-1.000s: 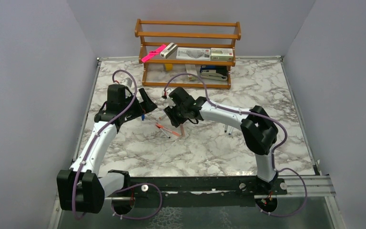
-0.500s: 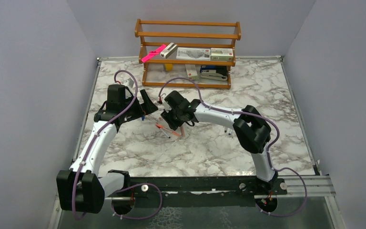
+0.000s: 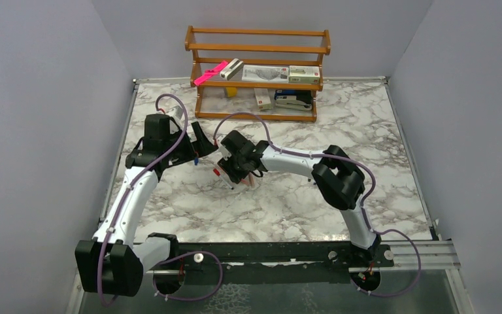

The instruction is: Open the pen caps

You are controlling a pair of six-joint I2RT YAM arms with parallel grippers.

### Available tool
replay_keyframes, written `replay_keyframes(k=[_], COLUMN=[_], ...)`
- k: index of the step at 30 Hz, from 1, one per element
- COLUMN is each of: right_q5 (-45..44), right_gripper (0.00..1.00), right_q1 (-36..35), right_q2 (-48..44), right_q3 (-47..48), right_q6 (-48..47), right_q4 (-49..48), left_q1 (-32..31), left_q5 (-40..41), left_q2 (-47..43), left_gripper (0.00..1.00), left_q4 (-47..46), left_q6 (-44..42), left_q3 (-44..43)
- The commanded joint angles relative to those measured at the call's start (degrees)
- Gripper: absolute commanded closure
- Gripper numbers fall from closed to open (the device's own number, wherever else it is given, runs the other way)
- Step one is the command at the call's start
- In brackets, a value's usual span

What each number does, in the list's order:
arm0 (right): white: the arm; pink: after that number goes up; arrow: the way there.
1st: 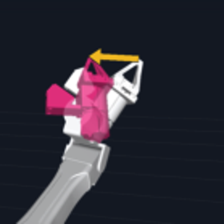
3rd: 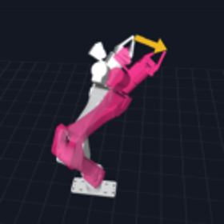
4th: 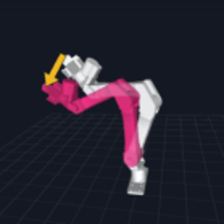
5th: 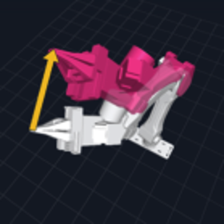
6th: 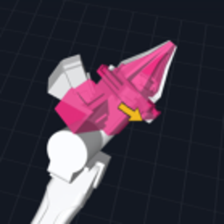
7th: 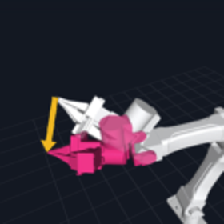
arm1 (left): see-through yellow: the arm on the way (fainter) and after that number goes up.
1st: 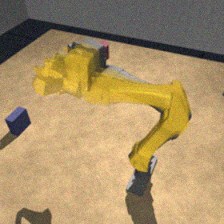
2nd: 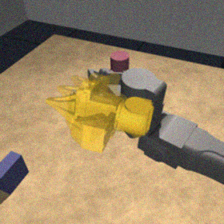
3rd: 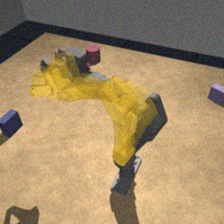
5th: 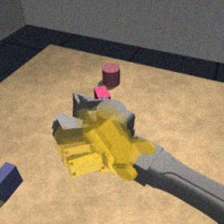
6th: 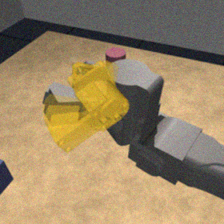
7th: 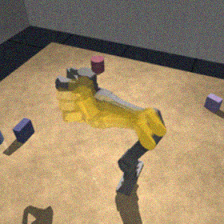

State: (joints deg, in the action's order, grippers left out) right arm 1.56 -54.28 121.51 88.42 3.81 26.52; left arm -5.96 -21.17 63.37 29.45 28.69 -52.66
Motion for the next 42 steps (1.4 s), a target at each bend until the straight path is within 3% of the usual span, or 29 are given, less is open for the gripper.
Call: replay_keyframes(k=[1, 3, 9, 19, 25, 28, 36, 42], right_q5=[-1.5, -2.2, -3.8, 0.5, 9.1, 13.5, 20.8, 23.7], right_gripper=[0.59, 0.63, 0.99, 0.99, 0.99, 0.99, 0.99, 0.99], right_q1=[-0.5, -0.4, -0.5, -0.3, 0.5, 0.7, 1.0, 1.0], right_q2=[2.9, 3.8, 2.1, -13.8, -28.5, -38.0, -53.0, -57.2], right_q3=[2.3, 2.9, 1.3, -2.3, -5.0, -12.1, -20.9, -24.3], right_q6=[-0.1, -0.2, 1.0, 4.9, 8.6, 9.7, 12.9, 15.7], right_q4=[0.0, 0.6, 1.6, 2.5, 4.4, -0.3, -3.0, -6.9], left_q1=[0.3, 0.3, 0.3, 0.3, 0.3, 0.3, 0.3, 0.3], left_q5=[-1.0, -0.9, -0.4, -3.6, -9.1, -9.4, -16.5, -23.4], left_q2=[-3.0, -3.4, -4.1, -5.9, -5.2, -7.5, -9.5, -9.7], left_gripper=[0.01, 0.01, 0.01, 0.01, 0.01, 0.01, 0.01, 0.01], left_q4=[1.2, 1.5, 3.3, 4.1, 4.8, 4.1, -2.5, -12.8], left_q6=[0.0, 0.3, 0.5, 1.2, 2.2, 3.3, 8.8, 16.4], left_q3=[-0.6, -0.7, -1.9, -6.6, -10.7, -10.4, -9.0, -4.8])
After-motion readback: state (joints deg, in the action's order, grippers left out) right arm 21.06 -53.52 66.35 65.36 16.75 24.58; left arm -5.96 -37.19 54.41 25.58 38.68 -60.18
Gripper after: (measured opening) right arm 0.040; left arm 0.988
